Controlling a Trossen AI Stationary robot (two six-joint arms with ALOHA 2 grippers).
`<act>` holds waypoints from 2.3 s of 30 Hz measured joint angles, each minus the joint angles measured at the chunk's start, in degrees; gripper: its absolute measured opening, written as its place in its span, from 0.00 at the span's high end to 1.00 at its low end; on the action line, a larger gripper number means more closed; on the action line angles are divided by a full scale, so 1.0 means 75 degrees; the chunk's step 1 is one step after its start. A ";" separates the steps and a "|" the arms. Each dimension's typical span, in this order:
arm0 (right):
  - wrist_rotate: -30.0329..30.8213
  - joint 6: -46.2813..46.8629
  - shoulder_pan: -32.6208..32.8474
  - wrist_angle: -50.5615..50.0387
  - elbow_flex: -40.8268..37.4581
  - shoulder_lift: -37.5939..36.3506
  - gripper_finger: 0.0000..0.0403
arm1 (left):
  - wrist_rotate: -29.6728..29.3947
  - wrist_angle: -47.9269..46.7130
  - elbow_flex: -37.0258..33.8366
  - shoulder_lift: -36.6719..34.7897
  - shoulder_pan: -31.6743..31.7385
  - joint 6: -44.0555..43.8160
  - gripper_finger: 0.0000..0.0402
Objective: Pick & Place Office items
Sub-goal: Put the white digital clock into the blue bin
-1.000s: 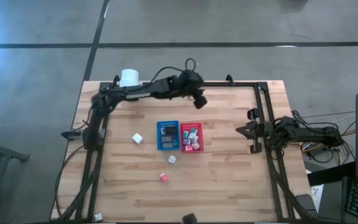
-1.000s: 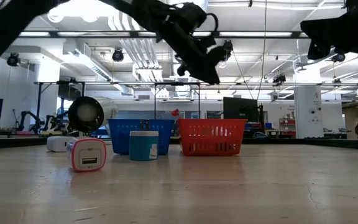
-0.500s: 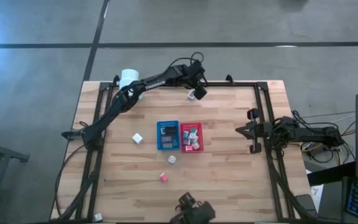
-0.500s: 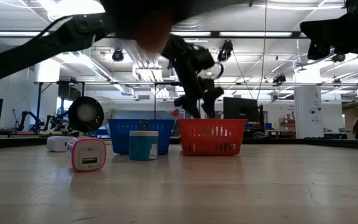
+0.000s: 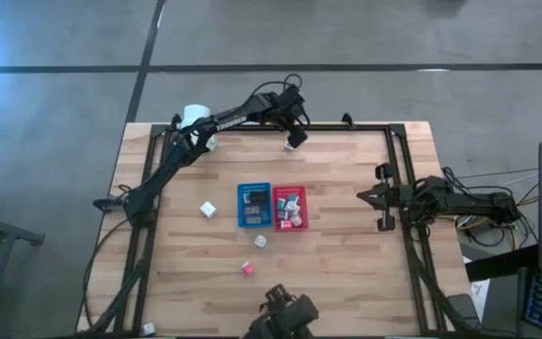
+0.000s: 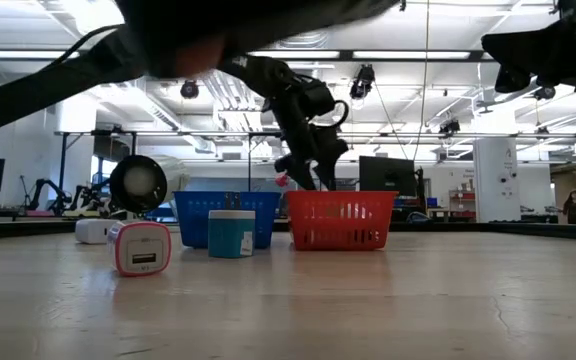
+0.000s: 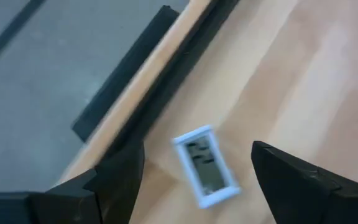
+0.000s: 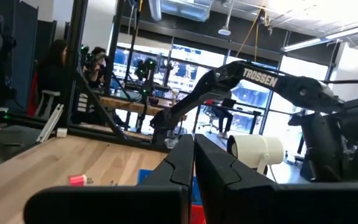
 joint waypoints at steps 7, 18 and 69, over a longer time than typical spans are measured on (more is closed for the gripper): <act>-0.0003 0.0130 0.0003 -0.0006 0.0000 0.0009 0.98 | 0.0277 -0.0154 0.0026 -0.0765 -0.0273 0.0720 0.36; -0.0020 0.0336 0.0003 -0.0025 0.0000 0.0025 0.98 | 0.0149 0.1882 -0.3123 -0.4743 -0.1145 0.1994 0.85; -0.2045 -0.2456 -0.4833 -0.4852 0.8131 1.0202 0.98 | 0.1329 0.8825 -1.6956 -1.5993 -0.1381 0.2098 0.99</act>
